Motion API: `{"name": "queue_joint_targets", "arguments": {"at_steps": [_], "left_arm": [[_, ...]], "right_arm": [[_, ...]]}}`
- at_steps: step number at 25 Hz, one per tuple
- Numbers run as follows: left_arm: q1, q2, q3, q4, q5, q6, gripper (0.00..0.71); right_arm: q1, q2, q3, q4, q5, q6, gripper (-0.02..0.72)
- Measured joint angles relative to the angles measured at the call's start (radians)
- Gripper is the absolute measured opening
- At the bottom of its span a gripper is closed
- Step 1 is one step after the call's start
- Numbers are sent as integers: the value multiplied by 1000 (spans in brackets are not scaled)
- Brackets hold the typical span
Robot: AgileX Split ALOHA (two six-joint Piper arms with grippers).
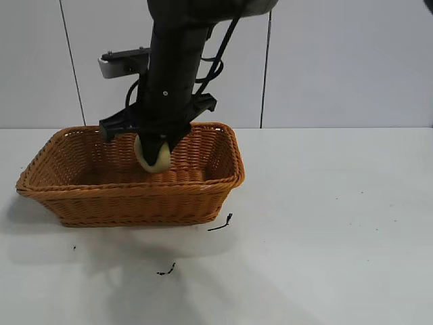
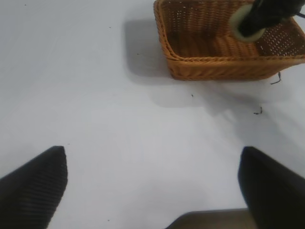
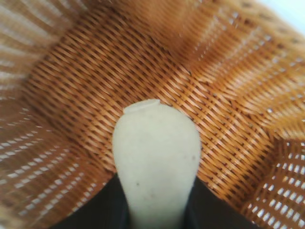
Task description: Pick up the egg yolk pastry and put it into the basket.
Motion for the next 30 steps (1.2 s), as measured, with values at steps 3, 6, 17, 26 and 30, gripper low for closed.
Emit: {"name": "queue_joint_targets", "arguments": {"at_steps": [3, 6, 17, 26, 30], "left_arm": [[0, 0, 0, 0, 0, 0, 695], [0, 0, 0, 0, 0, 0, 695], [0, 0, 0, 0, 0, 0, 695], [0, 0, 0, 0, 0, 0, 695], [0, 0, 0, 0, 0, 0, 695]], "right_arm": [[0, 0, -17, 5, 20, 0, 414], [0, 0, -71, 6, 51, -1, 589], [-93, -11, -349, -4, 211, -1, 655], [-356, -11, -350, -29, 277, -72, 655], [-484, -11, -350, 2, 277, -72, 655]]}}
